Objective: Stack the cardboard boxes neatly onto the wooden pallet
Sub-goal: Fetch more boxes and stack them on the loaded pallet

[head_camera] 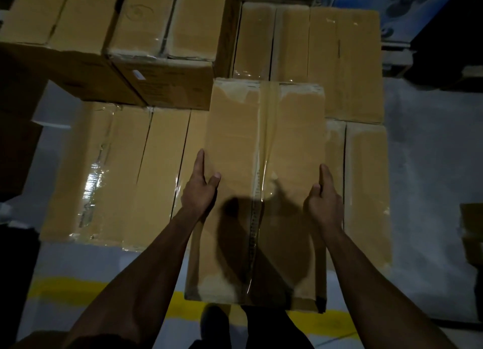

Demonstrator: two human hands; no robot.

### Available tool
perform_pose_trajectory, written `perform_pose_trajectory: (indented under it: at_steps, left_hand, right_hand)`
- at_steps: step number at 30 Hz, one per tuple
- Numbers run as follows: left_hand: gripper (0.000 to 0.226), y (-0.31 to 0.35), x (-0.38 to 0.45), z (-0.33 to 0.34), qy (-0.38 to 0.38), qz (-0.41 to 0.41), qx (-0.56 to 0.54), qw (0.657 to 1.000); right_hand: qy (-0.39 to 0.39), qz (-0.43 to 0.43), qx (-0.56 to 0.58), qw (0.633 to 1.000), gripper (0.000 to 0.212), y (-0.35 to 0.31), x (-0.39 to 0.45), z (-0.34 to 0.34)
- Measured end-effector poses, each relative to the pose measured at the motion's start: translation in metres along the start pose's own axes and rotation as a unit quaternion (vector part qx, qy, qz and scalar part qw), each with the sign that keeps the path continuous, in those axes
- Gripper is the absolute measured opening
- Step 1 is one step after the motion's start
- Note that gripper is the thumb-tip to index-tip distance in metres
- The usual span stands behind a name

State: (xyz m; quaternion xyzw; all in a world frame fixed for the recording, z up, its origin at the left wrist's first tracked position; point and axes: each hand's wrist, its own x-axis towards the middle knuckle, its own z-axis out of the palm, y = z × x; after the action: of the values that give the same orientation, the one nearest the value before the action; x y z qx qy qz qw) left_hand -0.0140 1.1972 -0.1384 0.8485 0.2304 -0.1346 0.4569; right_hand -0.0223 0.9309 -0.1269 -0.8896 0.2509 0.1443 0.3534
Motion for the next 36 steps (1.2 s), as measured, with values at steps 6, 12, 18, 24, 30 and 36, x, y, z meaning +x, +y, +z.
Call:
perform_pose_trajectory:
  at_steps: [6,12,18,24,30,36]
  left_hand:
    - [0.071,-0.009,-0.003,0.003,0.028,0.021,-0.004,0.999]
    - [0.072,-0.009,-0.002,0.004,0.029,0.032,0.022,0.999]
    - [0.072,-0.009,0.001,0.006,0.032,0.017,0.027,0.999]
    - [0.081,-0.019,-0.009,0.002,0.035,0.021,0.004,0.999]
    - [0.095,-0.045,-0.082,-0.007,-0.020,-0.050,0.024,0.998]
    - [0.093,-0.091,-0.165,-0.004,-0.059,-0.135,-0.027,0.989]
  right_hand:
    - [0.011,-0.002,0.011,1.000,0.055,0.004,0.000,-0.001]
    - [0.024,0.000,0.001,1.000,0.054,0.003,-0.001,0.002]
    - [0.024,-0.008,0.018,1.000,0.053,0.010,0.002,0.003]
    - [0.033,-0.016,-0.014,0.999,0.057,0.021,-0.018,0.009]
    - [0.028,0.071,0.024,0.997,0.061,0.064,-0.107,0.022]
    - [0.009,0.156,0.125,0.980,0.046,0.101,-0.177,0.025]
